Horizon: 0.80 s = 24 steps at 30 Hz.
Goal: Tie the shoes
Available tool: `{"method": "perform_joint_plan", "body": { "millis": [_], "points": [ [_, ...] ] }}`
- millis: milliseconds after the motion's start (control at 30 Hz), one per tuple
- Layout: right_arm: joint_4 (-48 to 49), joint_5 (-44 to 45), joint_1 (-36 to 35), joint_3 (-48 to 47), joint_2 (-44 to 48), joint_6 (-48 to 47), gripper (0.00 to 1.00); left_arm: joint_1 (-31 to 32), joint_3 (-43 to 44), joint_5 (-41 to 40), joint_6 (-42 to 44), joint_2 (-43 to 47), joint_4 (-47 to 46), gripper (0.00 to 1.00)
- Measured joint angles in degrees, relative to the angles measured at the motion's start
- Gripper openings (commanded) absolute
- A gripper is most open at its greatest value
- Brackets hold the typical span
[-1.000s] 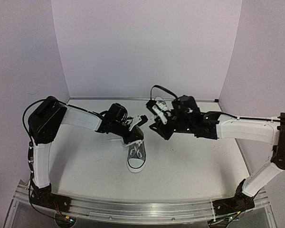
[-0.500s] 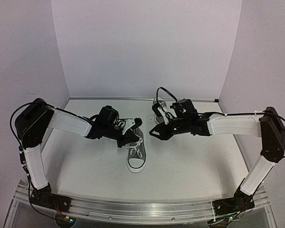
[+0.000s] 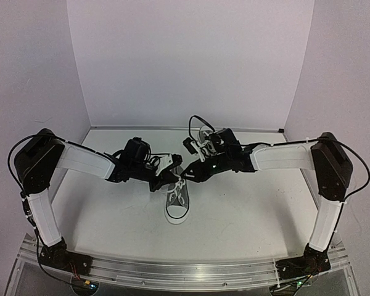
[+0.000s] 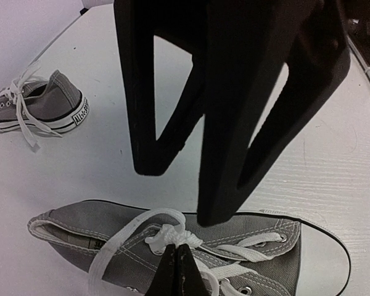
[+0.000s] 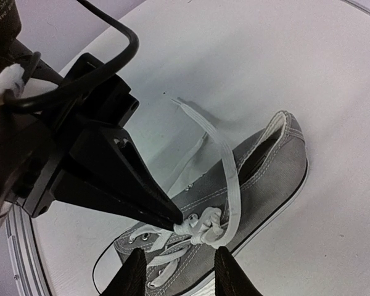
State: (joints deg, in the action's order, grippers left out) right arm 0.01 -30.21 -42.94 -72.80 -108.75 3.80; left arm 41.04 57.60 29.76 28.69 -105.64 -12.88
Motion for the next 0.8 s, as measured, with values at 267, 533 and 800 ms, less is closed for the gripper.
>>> {"method": "perform_joint_plan", "body": {
  "millis": [267, 533, 800],
  "points": [
    [-1.4, -0.7, 0.0, -3.2, -3.1, -3.8, 0.35, 0.0, 0.0, 0.0, 0.3, 0.6, -0.7, 0.00],
    [-3.2, -0.7, 0.0, -4.4, -4.6, -8.7, 0.30, -0.5, 0.0, 0.1, 0.5, 0.6, -0.7, 0.00],
    [-4.0, -0.7, 0.0, -4.5, -5.2, -14.9, 0.29, -1.2, 0.0, 1.6, 1.4, 0.6, -0.7, 0.00]
  ]
}}
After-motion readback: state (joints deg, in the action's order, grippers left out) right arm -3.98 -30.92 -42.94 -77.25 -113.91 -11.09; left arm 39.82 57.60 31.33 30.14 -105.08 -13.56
